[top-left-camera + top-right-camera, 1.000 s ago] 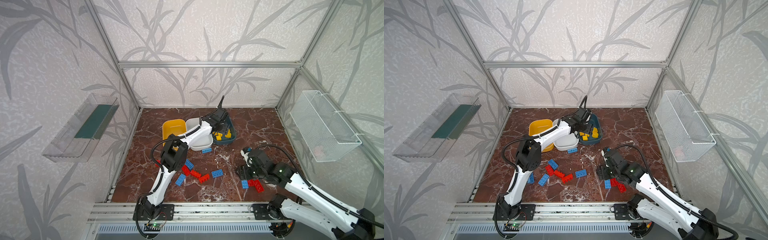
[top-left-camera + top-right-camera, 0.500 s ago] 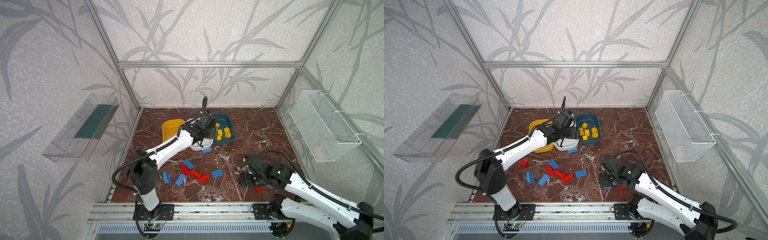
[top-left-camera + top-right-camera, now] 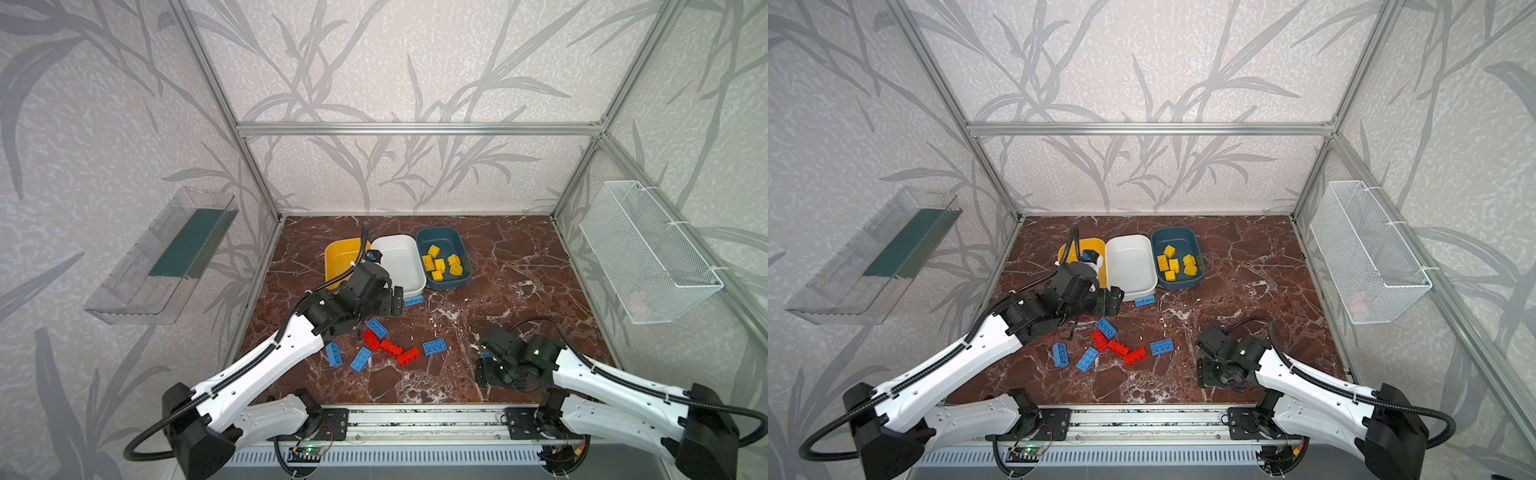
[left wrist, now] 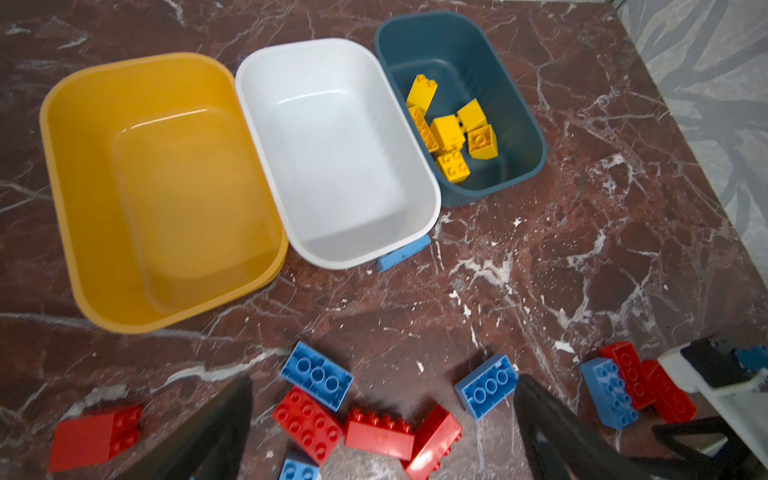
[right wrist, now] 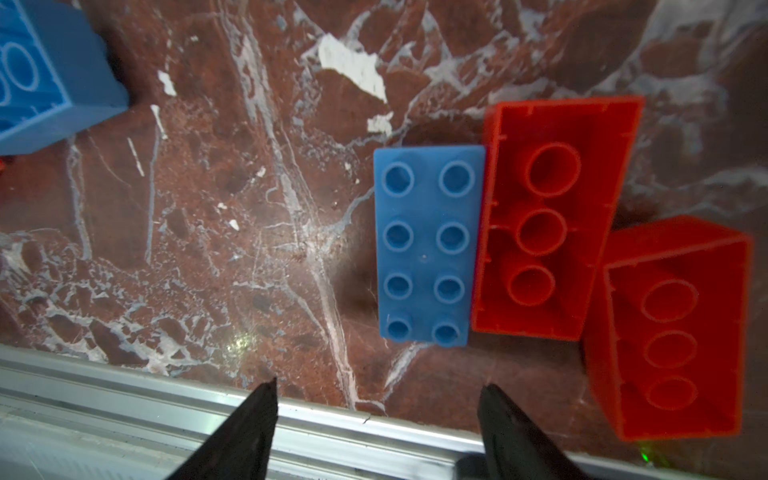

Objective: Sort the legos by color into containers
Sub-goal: 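Grasp a blue 2x4 brick with the right gripper while the left arm withdraws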

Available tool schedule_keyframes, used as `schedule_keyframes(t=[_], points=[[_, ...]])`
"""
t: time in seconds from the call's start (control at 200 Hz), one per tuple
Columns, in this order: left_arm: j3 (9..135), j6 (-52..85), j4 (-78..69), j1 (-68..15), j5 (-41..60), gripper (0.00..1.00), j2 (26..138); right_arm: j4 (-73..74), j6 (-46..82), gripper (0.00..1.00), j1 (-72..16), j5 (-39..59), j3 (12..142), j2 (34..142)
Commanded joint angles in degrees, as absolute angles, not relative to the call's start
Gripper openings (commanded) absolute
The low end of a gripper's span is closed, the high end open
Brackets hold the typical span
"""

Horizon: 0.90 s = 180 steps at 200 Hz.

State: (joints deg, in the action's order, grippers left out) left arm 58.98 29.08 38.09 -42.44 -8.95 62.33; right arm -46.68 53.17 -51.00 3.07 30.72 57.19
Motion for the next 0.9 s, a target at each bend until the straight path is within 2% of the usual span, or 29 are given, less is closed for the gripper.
schedule_keyframes(t=[0.0, 0.21, 0.615, 0.74, 0.895], points=[[54.82, 28.50, 40.44, -42.65, -10.06, 0.98, 57.84, -43.69, 54.37, 0.77, -51.42, 2.30, 30.84, 58.35], [51.50, 27.18, 37.65, -42.27, -15.45, 0.97, 53.88, -40.42, 54.98, 0.76, -51.07, -0.19, 29.84, 60.25], [48.95, 27.26, 37.21, -41.04, -17.55, 0.97, 46.76, -39.77, 51.76, 0.73, -50.01, -4.57, 34.96, 71.23], [49.65, 26.68, 37.41, -41.00, -17.36, 0.97, 46.41, -40.33, 50.60, 0.71, -49.57, -5.01, 37.49, 74.84], [49.35, 26.61, 37.36, -40.53, -17.53, 0.97, 45.20, -42.49, 48.53, 0.63, -49.19, -4.83, 41.10, 79.46]])
